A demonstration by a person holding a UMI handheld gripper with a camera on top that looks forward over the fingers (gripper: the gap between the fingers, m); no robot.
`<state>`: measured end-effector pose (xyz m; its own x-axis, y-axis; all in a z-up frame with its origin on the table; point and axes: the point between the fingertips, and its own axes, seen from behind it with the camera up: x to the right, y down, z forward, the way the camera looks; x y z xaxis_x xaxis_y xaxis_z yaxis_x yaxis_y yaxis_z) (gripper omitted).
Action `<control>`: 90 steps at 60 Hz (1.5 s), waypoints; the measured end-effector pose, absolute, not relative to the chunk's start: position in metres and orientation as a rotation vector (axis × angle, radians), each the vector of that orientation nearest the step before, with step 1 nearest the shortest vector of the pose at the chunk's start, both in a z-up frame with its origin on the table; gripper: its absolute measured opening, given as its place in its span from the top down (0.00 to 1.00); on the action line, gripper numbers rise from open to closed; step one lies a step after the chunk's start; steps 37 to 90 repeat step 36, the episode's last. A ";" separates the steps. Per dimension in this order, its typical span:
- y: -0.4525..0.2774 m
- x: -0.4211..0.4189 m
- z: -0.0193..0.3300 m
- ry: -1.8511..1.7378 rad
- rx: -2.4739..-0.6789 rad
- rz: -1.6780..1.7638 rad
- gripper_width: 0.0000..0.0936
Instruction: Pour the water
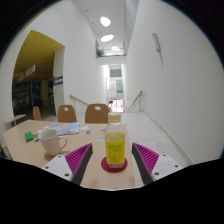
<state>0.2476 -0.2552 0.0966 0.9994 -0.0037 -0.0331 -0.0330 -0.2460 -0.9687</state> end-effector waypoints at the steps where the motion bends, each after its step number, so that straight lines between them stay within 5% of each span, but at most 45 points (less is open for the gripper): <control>1: -0.267 0.245 0.097 0.028 -1.819 0.043 0.08; 31: -0.447 0.211 0.072 0.055 -1.760 0.569 0.09; 90: -0.441 0.223 0.070 0.079 -1.742 0.613 0.09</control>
